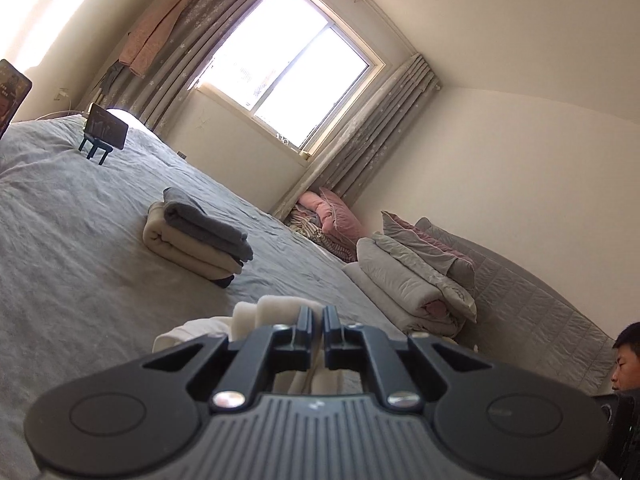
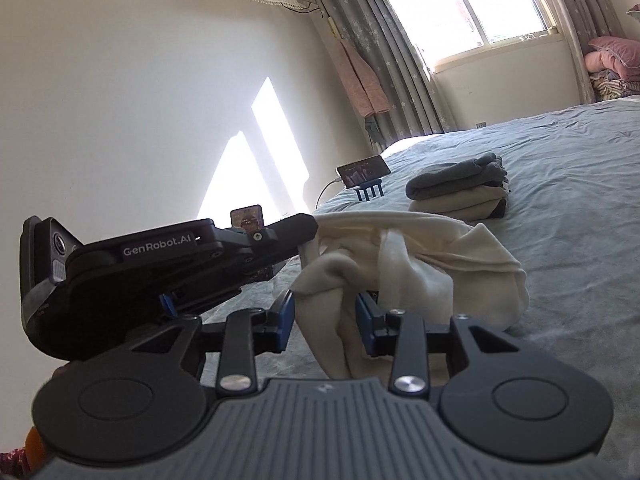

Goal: Fold clothes

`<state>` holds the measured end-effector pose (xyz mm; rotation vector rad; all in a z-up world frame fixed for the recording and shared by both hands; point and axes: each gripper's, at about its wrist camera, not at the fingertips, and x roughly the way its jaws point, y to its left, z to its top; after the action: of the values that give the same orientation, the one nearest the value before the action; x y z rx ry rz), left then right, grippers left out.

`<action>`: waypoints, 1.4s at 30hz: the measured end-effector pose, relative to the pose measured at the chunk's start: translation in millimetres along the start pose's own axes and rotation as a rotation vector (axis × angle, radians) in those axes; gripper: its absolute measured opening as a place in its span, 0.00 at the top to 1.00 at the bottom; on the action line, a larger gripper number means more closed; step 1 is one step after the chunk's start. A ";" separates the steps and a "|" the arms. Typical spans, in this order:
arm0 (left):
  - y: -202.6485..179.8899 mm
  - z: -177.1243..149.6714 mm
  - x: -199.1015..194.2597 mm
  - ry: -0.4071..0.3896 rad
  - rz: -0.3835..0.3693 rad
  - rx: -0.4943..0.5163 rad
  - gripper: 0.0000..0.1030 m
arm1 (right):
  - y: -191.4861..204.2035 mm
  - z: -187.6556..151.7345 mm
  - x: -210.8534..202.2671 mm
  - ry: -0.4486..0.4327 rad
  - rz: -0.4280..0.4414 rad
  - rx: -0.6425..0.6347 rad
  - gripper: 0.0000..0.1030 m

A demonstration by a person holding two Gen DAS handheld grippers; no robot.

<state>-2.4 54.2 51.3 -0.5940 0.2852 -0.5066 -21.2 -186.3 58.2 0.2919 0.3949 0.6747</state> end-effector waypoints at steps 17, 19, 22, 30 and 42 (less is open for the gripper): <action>2.7 -3.5 2.3 0.007 0.062 0.030 0.54 | -30.7 11.4 -1.4 -0.098 -0.226 0.052 0.89; 5.8 -5.4 6.6 0.024 0.092 0.032 0.50 | -40.0 14.0 -5.1 -0.106 -0.252 0.072 0.89; 11.0 -11.2 16.6 0.073 0.113 0.014 0.44 | -48.4 14.4 -6.6 -0.101 -0.282 0.094 0.89; 22.9 -29.3 51.1 0.182 0.096 -0.073 0.76 | -46.2 12.9 -10.4 -0.073 -0.242 0.101 0.76; 20.2 -18.9 29.4 0.065 0.048 -0.106 0.93 | -41.3 17.5 -20.4 -0.089 -0.218 0.107 0.70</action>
<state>22.3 44.3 20.9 -0.6727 0.3893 -0.4668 -5.4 -232.7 63.1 0.3733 0.3726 0.4263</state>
